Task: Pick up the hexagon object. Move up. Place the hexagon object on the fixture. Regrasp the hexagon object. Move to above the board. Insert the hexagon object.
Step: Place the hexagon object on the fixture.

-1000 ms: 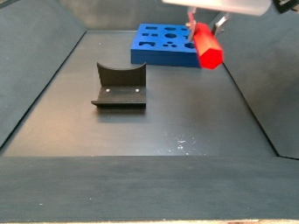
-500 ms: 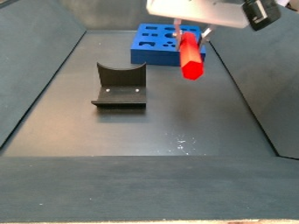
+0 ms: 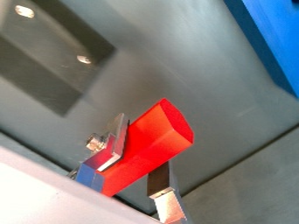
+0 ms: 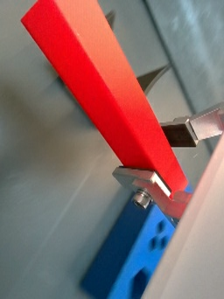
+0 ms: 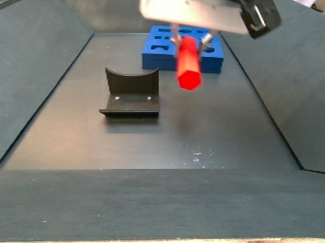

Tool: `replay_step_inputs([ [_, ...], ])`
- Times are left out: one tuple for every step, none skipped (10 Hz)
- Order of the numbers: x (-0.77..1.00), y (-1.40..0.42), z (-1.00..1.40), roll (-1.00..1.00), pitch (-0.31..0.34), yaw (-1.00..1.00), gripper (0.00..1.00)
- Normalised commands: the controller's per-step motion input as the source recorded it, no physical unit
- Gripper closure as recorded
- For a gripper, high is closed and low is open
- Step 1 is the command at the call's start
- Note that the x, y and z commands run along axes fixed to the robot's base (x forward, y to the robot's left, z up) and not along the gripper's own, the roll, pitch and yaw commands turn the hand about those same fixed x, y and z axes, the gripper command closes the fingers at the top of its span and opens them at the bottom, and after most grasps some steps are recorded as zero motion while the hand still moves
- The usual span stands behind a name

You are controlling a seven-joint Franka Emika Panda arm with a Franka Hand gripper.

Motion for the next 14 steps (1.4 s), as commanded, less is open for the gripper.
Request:
replay_step_inputs([
  [1.0, 0.13, 0.54, -1.0, 0.104, 0.09, 1.0],
  [1.0, 0.13, 0.5, -1.0, 0.112, 0.06, 1.0],
  [1.0, 0.13, 0.42, -1.0, 0.11, 0.04, 1.0],
  [1.0, 0.13, 0.37, -1.0, 0.108, 0.02, 1.0],
  [1.0, 0.12, 0.31, -1.0, 0.12, 0.0, 1.0],
  [1.0, 0.11, 0.23, -1.0, 0.128, -0.02, 1.0],
  [0.87, 0.09, 0.14, -1.0, 0.132, -0.04, 1.0],
  [0.75, 0.07, 0.08, -1.0, 0.133, -0.06, 1.0],
  [0.63, 0.06, 0.04, -1.0, 0.137, -0.08, 1.0],
  [0.47, 0.05, 0.02, -0.93, 0.137, -0.11, 1.0],
  [0.35, 0.05, 0.01, -0.76, 0.116, -0.12, 1.0],
  [0.24, 0.04, 0.0, -0.59, 0.093, -0.13, 1.0],
  [0.13, 0.04, 0.0, -0.41, 0.074, -0.13, 1.0],
  [0.11, 0.13, -1.0, -1.0, 0.225, -0.03, 1.0],
])
